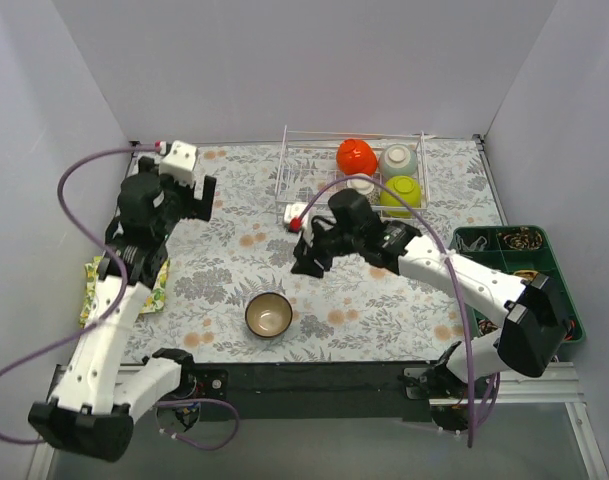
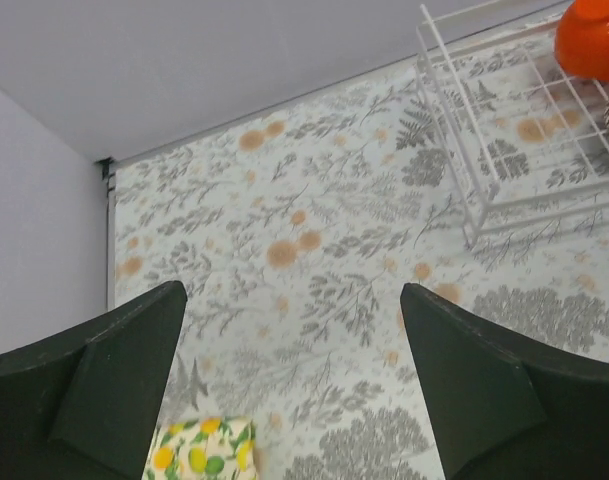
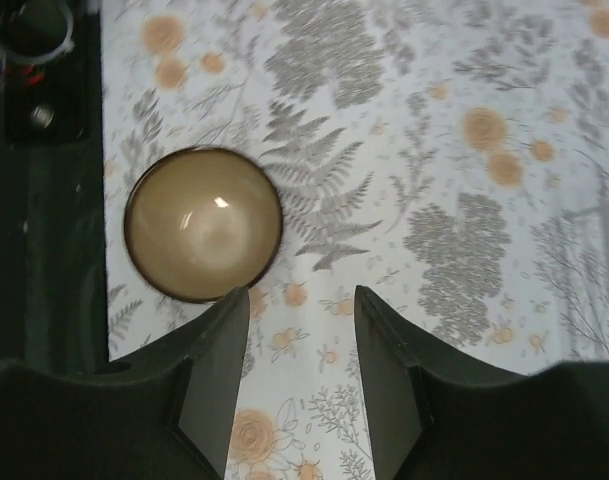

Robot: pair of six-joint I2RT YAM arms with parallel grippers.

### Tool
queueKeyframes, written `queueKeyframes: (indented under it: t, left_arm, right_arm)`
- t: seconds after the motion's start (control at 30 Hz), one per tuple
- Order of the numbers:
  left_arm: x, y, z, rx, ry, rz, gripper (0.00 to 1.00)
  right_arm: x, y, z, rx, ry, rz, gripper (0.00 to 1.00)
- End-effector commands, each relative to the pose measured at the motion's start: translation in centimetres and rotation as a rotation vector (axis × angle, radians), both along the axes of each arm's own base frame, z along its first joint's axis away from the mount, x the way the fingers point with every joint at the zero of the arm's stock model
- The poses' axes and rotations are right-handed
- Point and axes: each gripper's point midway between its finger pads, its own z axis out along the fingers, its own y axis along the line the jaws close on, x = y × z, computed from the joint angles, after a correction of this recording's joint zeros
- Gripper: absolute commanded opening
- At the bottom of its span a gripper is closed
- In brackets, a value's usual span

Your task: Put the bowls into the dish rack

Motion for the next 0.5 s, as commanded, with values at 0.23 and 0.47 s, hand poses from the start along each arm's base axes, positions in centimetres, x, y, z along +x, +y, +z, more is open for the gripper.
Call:
queueKeyframes:
  t: [0.23,0.47]
  left_arm:
    - [-11.9,5.5,-6.0,-0.021,0.135,0.136,0.93]
    - [-12.9,6.2,-4.5,-0.061,0.102,0.177,0.94]
  right_arm:
    - [-9.4,2.6,-6.7,-0.341,-0.401,0.54,0.56]
    - [-12.2,3.9,-9.6,-0.417,-0.469,0.678,0.56]
